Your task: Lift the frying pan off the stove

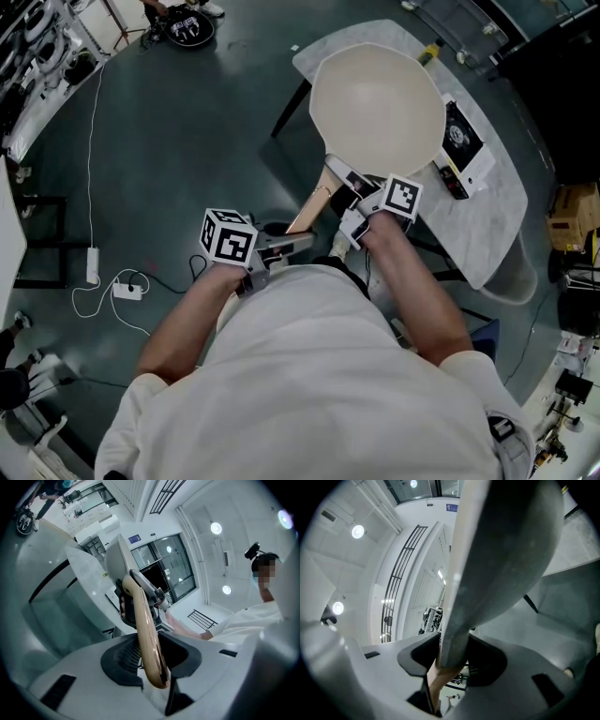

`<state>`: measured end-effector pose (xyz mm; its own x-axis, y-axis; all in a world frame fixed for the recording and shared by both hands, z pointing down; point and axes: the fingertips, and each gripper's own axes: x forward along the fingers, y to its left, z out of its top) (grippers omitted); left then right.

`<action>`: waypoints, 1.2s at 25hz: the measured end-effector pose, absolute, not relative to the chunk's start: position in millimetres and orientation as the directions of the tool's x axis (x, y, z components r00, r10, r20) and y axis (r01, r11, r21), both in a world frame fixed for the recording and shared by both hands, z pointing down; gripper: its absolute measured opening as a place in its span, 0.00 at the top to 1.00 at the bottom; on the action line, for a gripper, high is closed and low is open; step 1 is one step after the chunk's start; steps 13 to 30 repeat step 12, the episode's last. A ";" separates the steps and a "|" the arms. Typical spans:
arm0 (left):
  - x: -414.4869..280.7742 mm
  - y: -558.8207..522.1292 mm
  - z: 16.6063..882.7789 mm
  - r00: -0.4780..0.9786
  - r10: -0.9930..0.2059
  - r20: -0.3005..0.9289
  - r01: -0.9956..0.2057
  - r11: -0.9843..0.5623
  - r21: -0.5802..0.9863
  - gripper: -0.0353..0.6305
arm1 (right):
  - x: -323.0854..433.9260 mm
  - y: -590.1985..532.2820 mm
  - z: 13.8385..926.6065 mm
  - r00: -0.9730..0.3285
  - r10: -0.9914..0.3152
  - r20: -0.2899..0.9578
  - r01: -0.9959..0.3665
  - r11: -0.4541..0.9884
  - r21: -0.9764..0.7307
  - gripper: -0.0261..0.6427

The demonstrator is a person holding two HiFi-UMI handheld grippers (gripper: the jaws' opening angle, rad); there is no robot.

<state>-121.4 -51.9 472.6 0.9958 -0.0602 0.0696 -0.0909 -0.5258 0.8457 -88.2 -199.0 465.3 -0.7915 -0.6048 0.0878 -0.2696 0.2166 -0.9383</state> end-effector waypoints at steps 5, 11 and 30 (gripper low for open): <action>-121.5 -52.2 470.3 0.996 -0.053 0.068 -0.086 -0.530 0.843 0.77 | -87.6 -199.4 462.2 -0.789 -0.609 0.081 -0.270 0.225 -0.936 0.69; -120.4 -51.1 468.9 0.997 -0.043 0.069 -0.081 -0.533 0.843 0.77 | -85.8 -198.2 460.1 -0.785 -0.614 0.080 -0.272 0.226 -0.935 0.69; -119.9 -50.6 468.6 0.997 -0.041 0.068 -0.080 -0.532 0.843 0.77 | -85.4 -197.7 459.8 -0.784 -0.615 0.080 -0.272 0.225 -0.936 0.69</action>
